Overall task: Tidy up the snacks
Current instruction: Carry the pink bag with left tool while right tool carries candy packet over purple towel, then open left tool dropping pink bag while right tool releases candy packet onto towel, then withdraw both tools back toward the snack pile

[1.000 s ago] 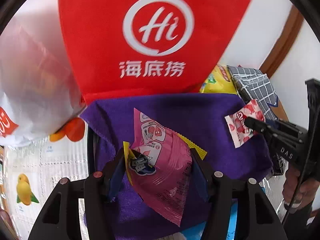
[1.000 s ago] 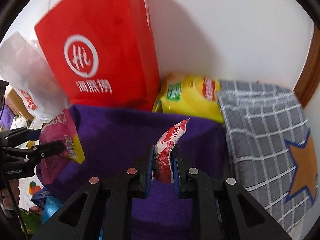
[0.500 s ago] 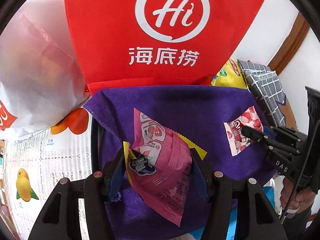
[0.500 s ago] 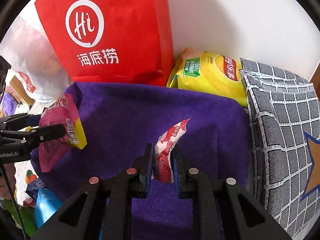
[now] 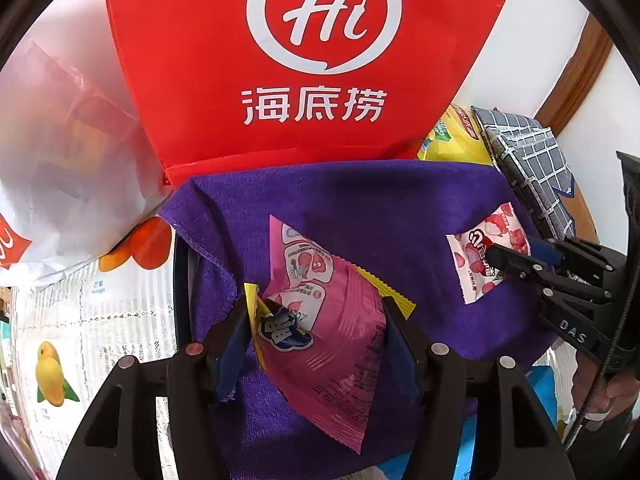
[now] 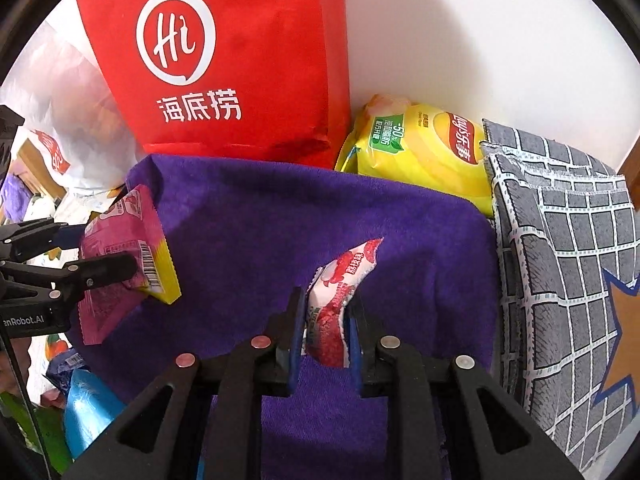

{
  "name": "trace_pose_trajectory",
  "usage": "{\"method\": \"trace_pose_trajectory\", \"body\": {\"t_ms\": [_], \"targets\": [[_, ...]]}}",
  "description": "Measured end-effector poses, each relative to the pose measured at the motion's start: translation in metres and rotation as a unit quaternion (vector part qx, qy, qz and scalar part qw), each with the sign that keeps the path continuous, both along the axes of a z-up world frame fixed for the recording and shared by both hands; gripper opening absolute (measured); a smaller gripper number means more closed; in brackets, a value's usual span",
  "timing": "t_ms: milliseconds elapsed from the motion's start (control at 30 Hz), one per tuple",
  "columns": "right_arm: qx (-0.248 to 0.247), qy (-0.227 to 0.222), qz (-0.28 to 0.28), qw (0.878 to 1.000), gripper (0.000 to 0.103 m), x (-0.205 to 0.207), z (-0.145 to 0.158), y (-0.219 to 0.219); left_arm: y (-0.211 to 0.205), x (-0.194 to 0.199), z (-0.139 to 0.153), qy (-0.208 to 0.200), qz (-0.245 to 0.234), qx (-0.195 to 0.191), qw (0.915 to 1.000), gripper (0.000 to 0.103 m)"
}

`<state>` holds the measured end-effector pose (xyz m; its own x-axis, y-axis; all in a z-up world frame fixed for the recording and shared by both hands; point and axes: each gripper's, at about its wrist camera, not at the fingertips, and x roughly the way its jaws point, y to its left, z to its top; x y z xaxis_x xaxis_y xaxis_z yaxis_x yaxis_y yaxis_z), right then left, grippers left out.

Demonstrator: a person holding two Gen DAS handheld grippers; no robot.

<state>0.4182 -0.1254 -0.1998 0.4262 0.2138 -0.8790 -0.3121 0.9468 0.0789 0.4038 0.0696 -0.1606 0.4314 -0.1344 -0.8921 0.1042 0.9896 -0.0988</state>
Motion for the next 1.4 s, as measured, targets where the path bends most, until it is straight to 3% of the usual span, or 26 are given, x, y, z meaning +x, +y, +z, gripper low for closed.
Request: {"method": "trace_pose_trajectory", "body": {"t_ms": [67,200,367,500,633,933,1200,1400], "targets": [[-0.001,-0.007,0.002,1.0,0.038,-0.001,0.005,-0.001,0.0,-0.001,0.0,0.003,-0.001,-0.004,1.0,0.061],[-0.001,-0.021,0.004,1.0,0.044,-0.005,0.016,-0.002,-0.002,-0.003,0.005,0.002,-0.006,-0.008,0.9999,0.064],[-0.006,-0.037,-0.008,0.999,0.06,-0.009,0.035,-0.001,-0.007,-0.012,0.02,-0.017,-0.011,-0.01,0.9997,0.085],[-0.019,-0.057,-0.032,0.998,0.063,-0.02,0.057,-0.005,-0.013,-0.019,0.035,-0.025,0.001,0.013,0.9996,0.088],[-0.023,-0.078,-0.074,0.994,0.084,-0.047,0.078,-0.013,-0.016,-0.031,0.056,-0.042,0.0,0.028,0.9987,0.088],[-0.036,-0.078,-0.127,0.988,0.084,-0.121,0.104,-0.03,-0.018,-0.08,0.108,-0.094,-0.032,0.002,0.9951,0.087],[0.01,-0.097,-0.151,0.984,0.084,-0.171,0.119,-0.032,-0.01,-0.135,0.128,-0.122,-0.037,0.009,0.9918,0.086],[-0.028,-0.128,-0.138,0.982,0.083,-0.21,0.126,-0.019,0.005,-0.166,0.13,-0.119,-0.031,-0.004,0.9924,0.087]]}}
